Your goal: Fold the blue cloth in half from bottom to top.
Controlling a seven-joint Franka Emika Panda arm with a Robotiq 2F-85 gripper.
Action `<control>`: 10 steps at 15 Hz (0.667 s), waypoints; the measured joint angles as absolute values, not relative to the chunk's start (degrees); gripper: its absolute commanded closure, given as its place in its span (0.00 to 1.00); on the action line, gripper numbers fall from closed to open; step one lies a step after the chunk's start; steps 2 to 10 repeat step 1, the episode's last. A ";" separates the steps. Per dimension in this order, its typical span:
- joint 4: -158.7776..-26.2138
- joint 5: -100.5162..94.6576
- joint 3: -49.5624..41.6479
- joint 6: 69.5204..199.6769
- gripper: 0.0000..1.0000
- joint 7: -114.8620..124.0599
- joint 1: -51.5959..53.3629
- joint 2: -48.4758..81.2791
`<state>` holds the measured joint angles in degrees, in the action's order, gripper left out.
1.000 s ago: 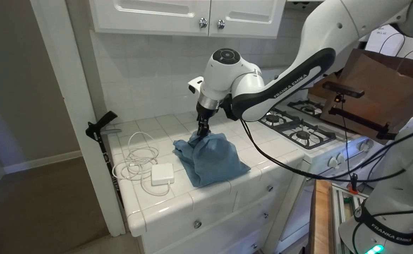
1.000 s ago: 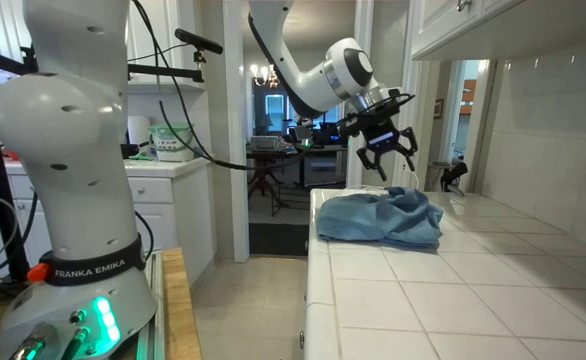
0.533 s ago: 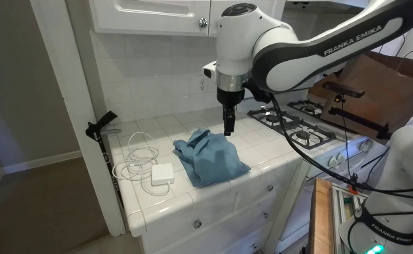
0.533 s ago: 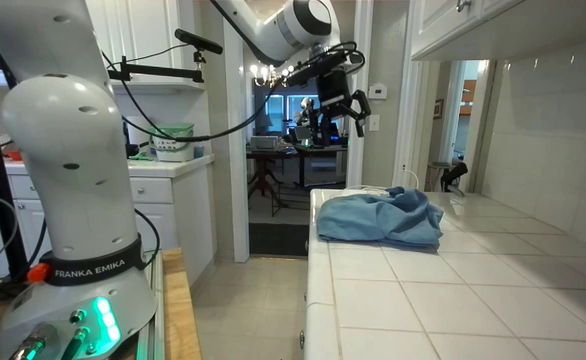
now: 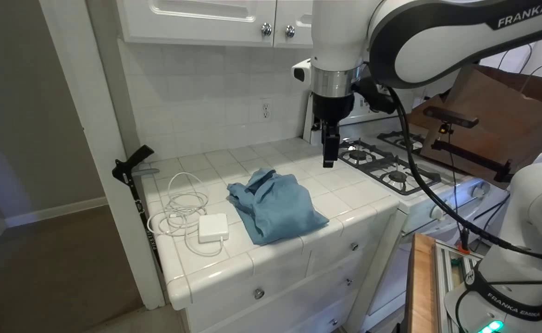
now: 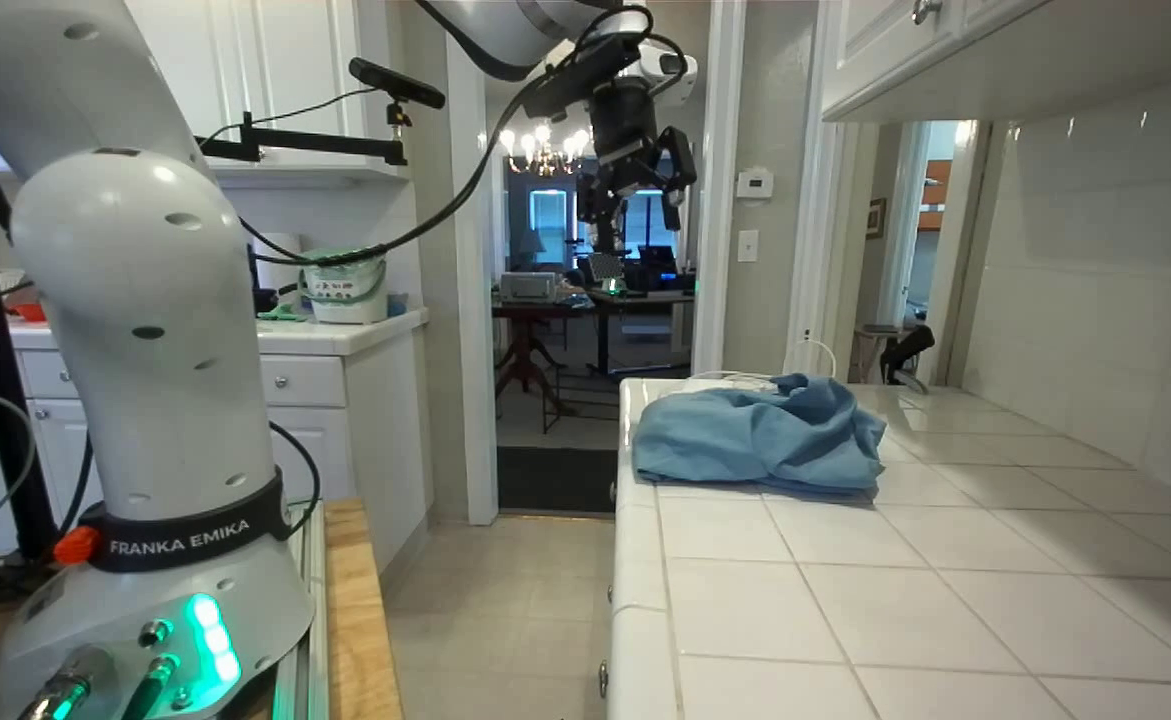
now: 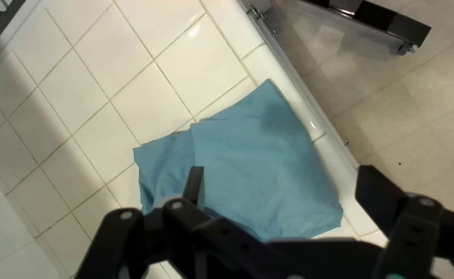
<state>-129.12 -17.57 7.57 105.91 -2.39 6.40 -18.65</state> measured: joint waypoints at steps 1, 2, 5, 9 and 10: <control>-129.19 -17.55 7.57 105.91 0.00 -2.33 6.40 -18.62; -129.19 -17.55 7.57 105.91 0.00 -2.33 6.40 -18.62; -129.19 -17.55 7.57 105.91 0.00 -2.33 6.40 -18.62; -129.19 -17.55 7.57 105.91 0.00 -2.33 6.40 -18.62; -129.19 -17.55 7.57 105.91 0.00 -2.33 6.40 -18.62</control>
